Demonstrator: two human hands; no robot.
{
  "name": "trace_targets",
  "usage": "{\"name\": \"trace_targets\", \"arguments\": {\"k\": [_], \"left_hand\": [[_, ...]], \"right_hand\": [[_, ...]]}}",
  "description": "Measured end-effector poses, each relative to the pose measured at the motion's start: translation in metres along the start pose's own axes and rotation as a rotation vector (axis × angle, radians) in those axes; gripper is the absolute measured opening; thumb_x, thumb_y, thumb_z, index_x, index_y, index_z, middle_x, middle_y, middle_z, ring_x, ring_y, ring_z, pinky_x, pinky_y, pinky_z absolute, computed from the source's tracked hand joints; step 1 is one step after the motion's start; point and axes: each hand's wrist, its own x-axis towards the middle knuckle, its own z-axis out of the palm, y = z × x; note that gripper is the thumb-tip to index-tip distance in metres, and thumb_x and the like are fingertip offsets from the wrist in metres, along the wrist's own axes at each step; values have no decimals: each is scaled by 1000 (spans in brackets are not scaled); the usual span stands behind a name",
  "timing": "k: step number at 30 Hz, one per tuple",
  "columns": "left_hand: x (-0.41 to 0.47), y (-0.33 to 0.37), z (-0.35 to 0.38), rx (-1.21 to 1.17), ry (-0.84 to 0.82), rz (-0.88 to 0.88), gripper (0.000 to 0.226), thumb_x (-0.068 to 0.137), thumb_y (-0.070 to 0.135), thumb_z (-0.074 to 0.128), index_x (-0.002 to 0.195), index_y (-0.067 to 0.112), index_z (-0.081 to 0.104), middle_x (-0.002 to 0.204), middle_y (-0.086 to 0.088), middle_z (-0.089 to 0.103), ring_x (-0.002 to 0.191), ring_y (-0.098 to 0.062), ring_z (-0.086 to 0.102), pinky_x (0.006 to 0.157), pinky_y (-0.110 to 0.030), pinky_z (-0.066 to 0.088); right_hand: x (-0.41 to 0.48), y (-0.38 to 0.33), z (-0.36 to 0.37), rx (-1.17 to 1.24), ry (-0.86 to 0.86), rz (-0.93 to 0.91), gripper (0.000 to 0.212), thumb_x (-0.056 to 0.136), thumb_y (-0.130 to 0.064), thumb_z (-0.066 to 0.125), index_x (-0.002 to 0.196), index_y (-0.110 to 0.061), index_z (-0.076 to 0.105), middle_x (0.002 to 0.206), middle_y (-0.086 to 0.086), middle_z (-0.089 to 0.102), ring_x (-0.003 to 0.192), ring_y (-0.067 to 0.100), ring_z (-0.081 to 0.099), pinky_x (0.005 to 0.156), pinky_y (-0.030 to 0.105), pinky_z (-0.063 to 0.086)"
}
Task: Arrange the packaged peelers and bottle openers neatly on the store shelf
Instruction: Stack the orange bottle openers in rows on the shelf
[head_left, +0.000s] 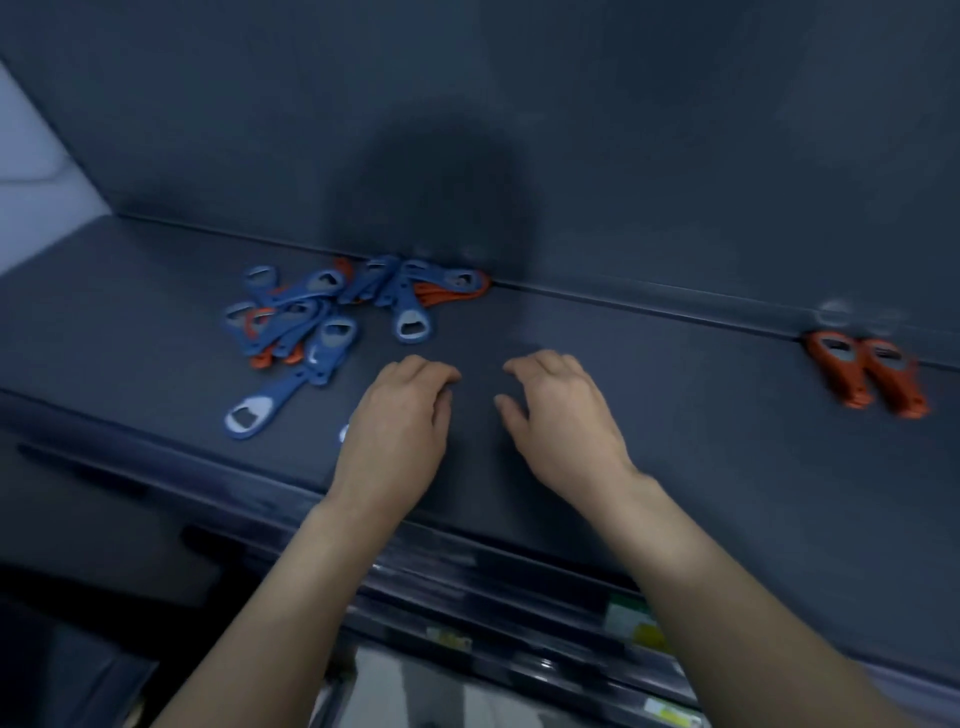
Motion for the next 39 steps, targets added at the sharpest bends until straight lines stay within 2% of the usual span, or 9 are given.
{"name": "trace_targets", "arguments": {"k": [3,10,14,17,23,27,32,36,39], "left_hand": [[-4,-37,-19,-1,-7,-59,21,90,7,56,109,7,64,102,-7,62,98,-26,55,82,-36,45],[1,-96,-41,17,34,-227,19,89,6,55,106,7,64,104,-9,61,102,-28,53,84,-38,43],[10,-105,-45,57,45,-292,23,90,8,53,111,9,63,110,-7,60,106,-26,51,89,-37,42],[20,-114,-48,96,73,-317,21,87,7,55,106,8,64,104,-10,61,99,-31,52,87,-42,44],[47,-138,-48,149,87,-484,26,90,10,51,114,4,59,110,-16,55,102,-35,49,87,-44,42],[71,-157,-42,150,0,-512,29,93,18,50,116,3,58,117,-18,54,106,-37,46,87,-43,40],[91,-167,-32,107,-148,-454,32,95,26,45,117,5,57,123,-15,52,112,-37,44,93,-44,40],[105,-167,-32,15,-231,-422,30,95,22,46,119,6,56,126,-15,48,118,-34,41,99,-44,37],[113,-166,-34,48,-306,-411,34,96,18,42,128,17,53,132,-12,44,123,-33,34,101,-45,33]], "right_hand": [[14,-34,17,2,-27,-12,37,96,-26,47,130,-10,50,127,8,52,118,24,43,103,32,35],[51,-71,37,-25,-95,-29,38,96,-27,48,129,-9,50,129,7,51,117,25,43,101,32,36],[78,-73,42,-32,-92,-90,39,95,-28,50,130,-9,49,130,7,50,117,25,42,99,32,36],[102,-69,45,-25,-94,-111,39,95,-28,51,129,-8,50,131,8,49,120,25,40,100,33,36],[149,-47,50,-50,-95,-42,49,94,-33,50,136,-8,43,141,11,39,129,30,32,108,37,26],[165,-38,54,-67,-130,53,56,95,-40,45,142,-12,32,147,9,30,136,29,22,111,41,19],[174,-37,58,-81,-147,166,61,95,-49,41,144,-16,28,147,6,33,135,27,22,109,43,20],[174,-44,54,-129,-185,205,60,93,-51,44,141,-17,34,139,6,41,127,28,27,103,41,24],[171,-45,50,-67,-249,228,48,92,-43,52,130,-15,48,131,7,45,125,28,28,103,39,28]]}}
